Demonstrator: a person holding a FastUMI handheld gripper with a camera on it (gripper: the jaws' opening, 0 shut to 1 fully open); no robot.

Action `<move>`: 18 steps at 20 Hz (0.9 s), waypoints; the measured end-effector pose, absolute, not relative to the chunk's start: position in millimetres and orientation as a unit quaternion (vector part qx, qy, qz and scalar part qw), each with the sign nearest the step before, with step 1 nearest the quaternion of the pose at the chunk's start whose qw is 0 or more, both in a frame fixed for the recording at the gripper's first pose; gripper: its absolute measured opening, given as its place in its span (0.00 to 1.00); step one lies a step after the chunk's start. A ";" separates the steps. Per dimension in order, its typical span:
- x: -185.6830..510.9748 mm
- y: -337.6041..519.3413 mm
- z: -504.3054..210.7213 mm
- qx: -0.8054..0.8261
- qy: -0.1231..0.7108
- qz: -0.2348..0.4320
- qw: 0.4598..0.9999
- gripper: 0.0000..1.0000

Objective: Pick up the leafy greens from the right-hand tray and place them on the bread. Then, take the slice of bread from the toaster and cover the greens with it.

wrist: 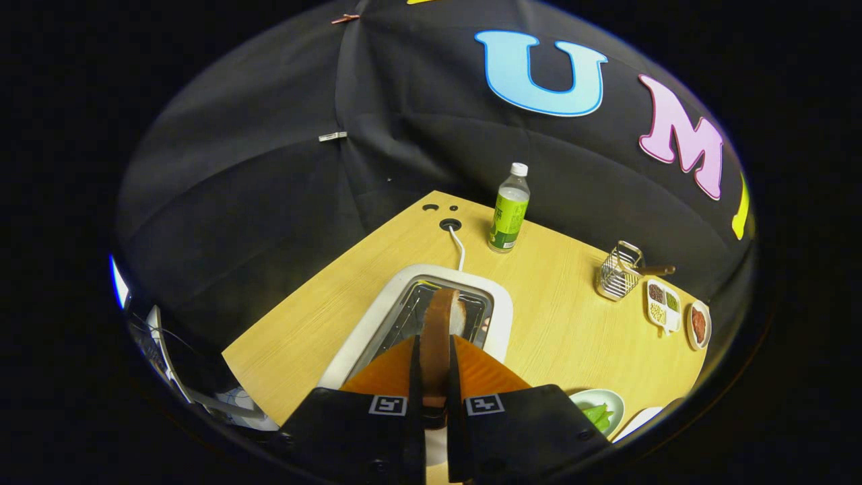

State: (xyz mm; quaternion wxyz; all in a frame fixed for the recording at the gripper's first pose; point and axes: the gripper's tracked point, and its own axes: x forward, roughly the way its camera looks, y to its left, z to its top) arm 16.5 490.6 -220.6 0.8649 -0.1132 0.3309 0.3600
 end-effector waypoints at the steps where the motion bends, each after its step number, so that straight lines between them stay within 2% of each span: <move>1: 15.6 489.6 -215.5 -0.109 0.327 0.363 0.866 0.17; 10: 33.7 473.5 -137.7 -0.021 0.296 0.368 0.881 0.17; 18: 65.5 405.0 -105.8 0.035 0.282 0.325 0.902 0.17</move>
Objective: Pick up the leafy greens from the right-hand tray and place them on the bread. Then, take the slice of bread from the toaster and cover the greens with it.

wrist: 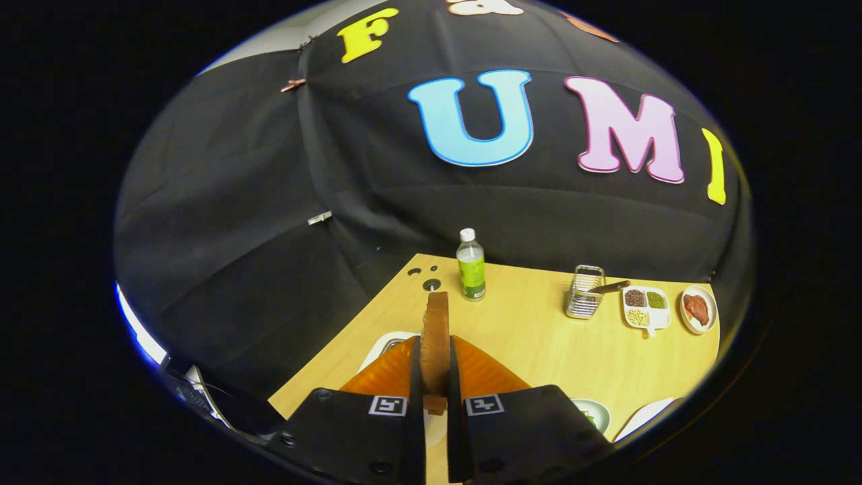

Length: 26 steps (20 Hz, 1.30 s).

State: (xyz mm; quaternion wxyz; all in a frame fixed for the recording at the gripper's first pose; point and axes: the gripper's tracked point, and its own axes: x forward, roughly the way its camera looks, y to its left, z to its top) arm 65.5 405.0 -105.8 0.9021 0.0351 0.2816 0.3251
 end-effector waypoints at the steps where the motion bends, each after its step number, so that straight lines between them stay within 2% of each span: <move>1: 70.0 393.4 -105.2 0.040 0.281 0.317 0.905 0.17; 6: 85.9 326.3 -124.5 0.070 0.290 0.268 0.916 0.17; 11: 81.8 271.6 -175.4 0.091 0.331 0.233 0.910 0.17; 20: 57.8 249.3 -241.1 0.084 0.387 0.237 0.887 0.17; 21: 57.4 246.5 -245.2 0.087 0.392 0.236 0.885 0.13; 26: 52.6 244.6 -267.9 0.107 0.418 0.236 0.871 0.13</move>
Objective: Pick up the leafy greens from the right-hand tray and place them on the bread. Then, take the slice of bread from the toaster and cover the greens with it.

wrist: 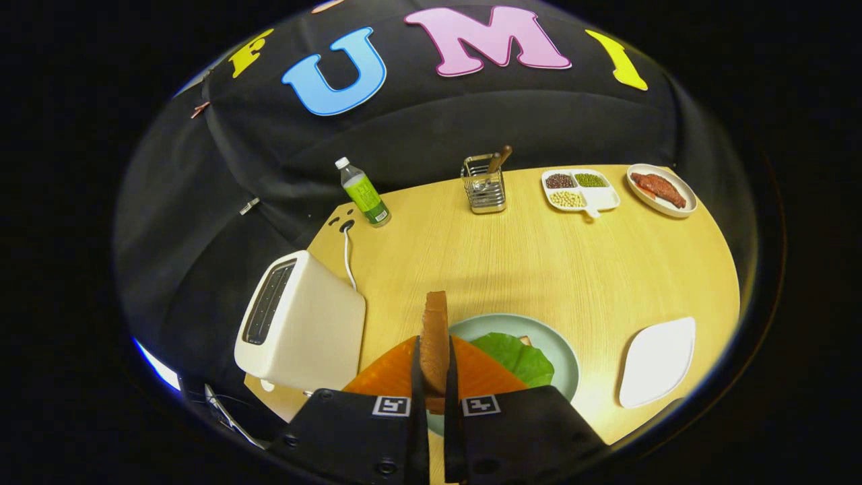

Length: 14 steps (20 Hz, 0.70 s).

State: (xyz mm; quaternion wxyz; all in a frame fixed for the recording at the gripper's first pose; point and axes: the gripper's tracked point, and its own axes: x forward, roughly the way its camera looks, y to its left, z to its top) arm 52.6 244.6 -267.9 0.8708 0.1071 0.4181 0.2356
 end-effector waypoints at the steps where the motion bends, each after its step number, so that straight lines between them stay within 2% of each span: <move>1: 51.8 244.1 -270.4 0.111 0.422 0.235 0.869 0.13; 11: 51.1 210.9 -314.2 0.126 0.456 0.185 0.862 0.13; 14: 50.3 196.1 -328.9 0.148 0.470 0.157 0.856 0.21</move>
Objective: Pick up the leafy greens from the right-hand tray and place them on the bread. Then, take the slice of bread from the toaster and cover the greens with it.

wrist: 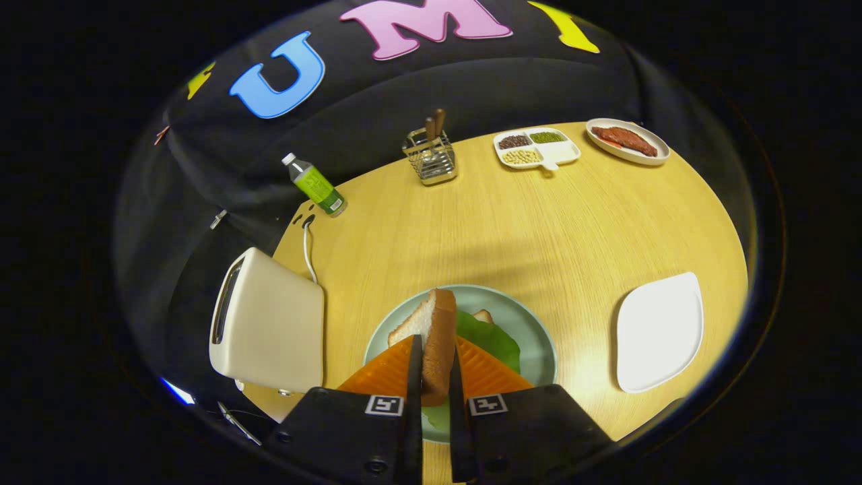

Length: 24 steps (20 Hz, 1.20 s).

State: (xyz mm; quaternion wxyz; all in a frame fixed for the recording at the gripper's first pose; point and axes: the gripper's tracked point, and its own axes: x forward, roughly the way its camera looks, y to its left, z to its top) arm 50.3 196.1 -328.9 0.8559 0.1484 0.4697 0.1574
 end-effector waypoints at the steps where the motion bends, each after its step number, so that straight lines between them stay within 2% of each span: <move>1: 49.9 191.9 -333.7 0.151 0.474 0.149 0.854 0.26; 6: 43.7 160.7 -347.3 0.123 0.479 0.116 0.862 0.68; 7: 44.2 159.1 -343.4 0.128 0.477 0.116 0.862 0.80; 8: 45.3 156.2 -337.8 0.131 0.472 0.115 0.864 0.81; 9: 47.5 150.7 -331.5 0.126 0.463 0.111 0.870 0.91; 11: 54.8 136.5 -310.3 0.110 0.438 0.107 0.886 0.99; 18: 78.5 75.4 -217.6 0.071 0.331 0.081 0.937 0.99; 24: 90.3 44.5 -124.6 0.055 0.230 0.092 0.967 0.99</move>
